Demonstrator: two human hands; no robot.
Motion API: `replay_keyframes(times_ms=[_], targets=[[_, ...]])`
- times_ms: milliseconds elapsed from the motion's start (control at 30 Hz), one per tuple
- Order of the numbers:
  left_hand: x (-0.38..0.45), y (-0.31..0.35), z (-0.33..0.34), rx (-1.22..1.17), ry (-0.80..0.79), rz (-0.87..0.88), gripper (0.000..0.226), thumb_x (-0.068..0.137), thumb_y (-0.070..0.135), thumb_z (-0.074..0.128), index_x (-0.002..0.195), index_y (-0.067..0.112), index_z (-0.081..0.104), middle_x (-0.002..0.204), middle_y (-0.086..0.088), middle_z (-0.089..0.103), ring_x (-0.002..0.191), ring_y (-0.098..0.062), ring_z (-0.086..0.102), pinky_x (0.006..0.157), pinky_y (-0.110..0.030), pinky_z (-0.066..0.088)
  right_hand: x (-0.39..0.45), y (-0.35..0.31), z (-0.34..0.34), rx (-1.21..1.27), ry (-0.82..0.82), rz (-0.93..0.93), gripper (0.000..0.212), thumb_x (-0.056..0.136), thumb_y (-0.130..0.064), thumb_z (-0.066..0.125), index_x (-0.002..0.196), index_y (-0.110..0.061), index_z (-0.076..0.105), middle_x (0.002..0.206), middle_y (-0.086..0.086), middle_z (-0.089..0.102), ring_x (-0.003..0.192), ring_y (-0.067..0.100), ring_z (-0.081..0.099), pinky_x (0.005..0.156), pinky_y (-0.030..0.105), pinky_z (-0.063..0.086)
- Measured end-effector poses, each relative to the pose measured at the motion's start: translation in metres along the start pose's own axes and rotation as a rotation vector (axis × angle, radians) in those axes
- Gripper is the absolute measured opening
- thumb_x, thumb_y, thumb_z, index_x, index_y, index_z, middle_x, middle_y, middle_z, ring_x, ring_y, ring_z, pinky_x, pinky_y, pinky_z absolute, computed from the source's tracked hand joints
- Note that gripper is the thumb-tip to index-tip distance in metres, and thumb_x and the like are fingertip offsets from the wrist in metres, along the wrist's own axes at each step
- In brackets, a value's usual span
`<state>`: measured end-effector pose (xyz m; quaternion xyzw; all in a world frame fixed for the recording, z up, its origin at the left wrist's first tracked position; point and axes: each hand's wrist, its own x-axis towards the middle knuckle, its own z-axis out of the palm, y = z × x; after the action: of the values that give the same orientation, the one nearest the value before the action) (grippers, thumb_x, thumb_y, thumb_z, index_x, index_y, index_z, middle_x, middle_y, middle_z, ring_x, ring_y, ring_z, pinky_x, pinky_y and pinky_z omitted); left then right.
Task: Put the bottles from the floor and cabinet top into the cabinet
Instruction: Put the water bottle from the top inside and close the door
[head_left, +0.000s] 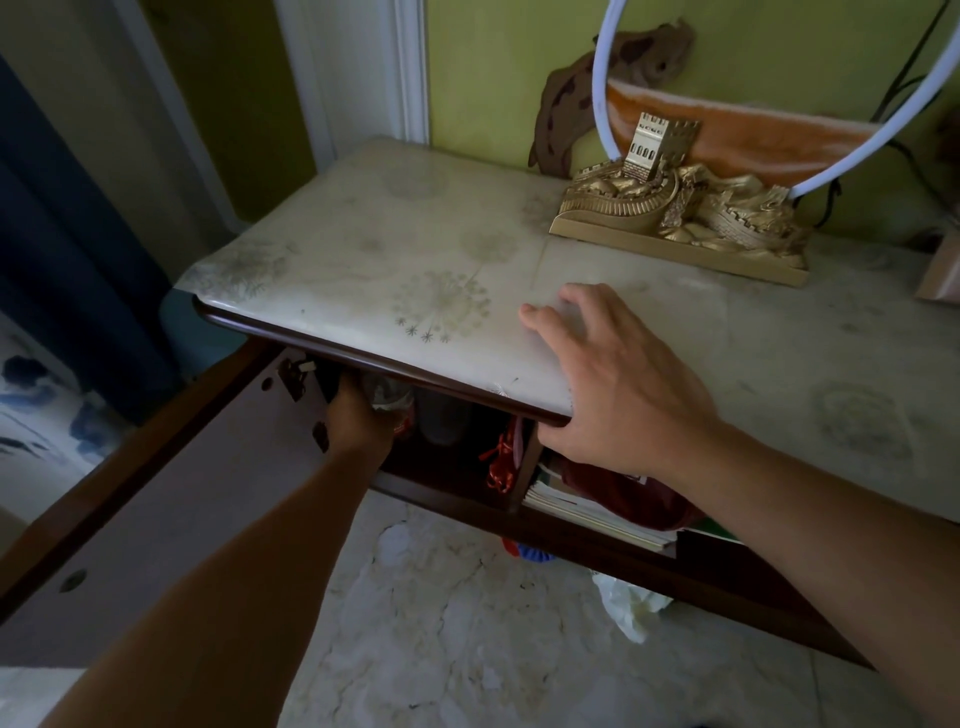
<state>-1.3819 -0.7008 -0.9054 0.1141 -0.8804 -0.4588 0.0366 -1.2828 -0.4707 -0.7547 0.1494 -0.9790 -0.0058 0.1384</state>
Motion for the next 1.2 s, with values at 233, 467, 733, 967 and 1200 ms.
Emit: replay_keyframes(times_ms=[233, 467, 733, 967, 1200], targets=[[-0.032, 0.004, -0.032, 0.132, -0.141, 0.008, 0.097, 0.073, 0.009, 0.078, 0.148, 0.006, 0.016, 0.137, -0.022, 0.050, 0.120, -0.041, 0.052, 0.099, -0.046, 0.046, 0.000, -0.001, -0.002, -0.011, -0.018, -0.011, 0.100, 0.054, -0.052, 0.080, 0.137, -0.020, 0.036, 0.131, 0.014, 0.039, 0.123, 0.032, 0.043, 0.091, 0.039, 0.050], [-0.095, 0.021, -0.117, 0.755, -0.343, 0.476, 0.060, 0.091, 0.017, 0.053, 0.145, 0.022, 0.026, 0.138, -0.008, 0.050, 0.110, -0.024, 0.059, 0.088, -0.036, 0.054, 0.000, -0.010, -0.019, -0.100, -0.157, -0.005, 0.107, 0.059, -0.052, 0.076, 0.145, -0.020, 0.022, 0.142, 0.017, 0.029, 0.132, 0.037, 0.032, 0.105, 0.045, 0.042], [-0.107, 0.025, -0.237, 0.781, 0.005, 0.395, 0.040, 0.091, 0.027, 0.054, 0.130, 0.019, 0.047, 0.116, -0.005, 0.057, 0.091, -0.018, 0.059, 0.068, -0.028, 0.049, 0.007, -0.034, -0.056, -0.208, -0.394, 0.026, 0.109, 0.065, -0.049, 0.076, 0.147, -0.012, 0.015, 0.140, 0.020, 0.032, 0.123, 0.036, 0.040, 0.103, 0.044, 0.041], [-0.109, 0.009, -0.255, 0.620, -0.090, 0.026, 0.029, 0.093, 0.012, 0.046, 0.111, 0.020, 0.067, 0.091, -0.013, 0.066, 0.074, -0.028, 0.066, 0.073, -0.038, 0.057, -0.013, -0.087, -0.059, -0.006, -0.240, -0.017, 0.103, 0.078, -0.041, 0.070, 0.152, -0.013, 0.005, 0.159, 0.020, -0.022, 0.149, 0.039, 0.002, 0.118, 0.044, 0.019], [-0.124, 0.021, -0.239, 0.535, -0.104, -0.061, 0.023, 0.079, 0.008, 0.065, 0.099, 0.018, 0.069, 0.071, 0.002, 0.059, 0.058, -0.009, 0.060, 0.048, -0.021, 0.050, -0.054, -0.156, -0.036, 0.180, -0.349, 0.013, 0.092, 0.078, -0.055, 0.058, 0.150, -0.021, 0.012, 0.159, 0.009, 0.023, 0.141, 0.032, 0.029, 0.118, 0.053, 0.016]])
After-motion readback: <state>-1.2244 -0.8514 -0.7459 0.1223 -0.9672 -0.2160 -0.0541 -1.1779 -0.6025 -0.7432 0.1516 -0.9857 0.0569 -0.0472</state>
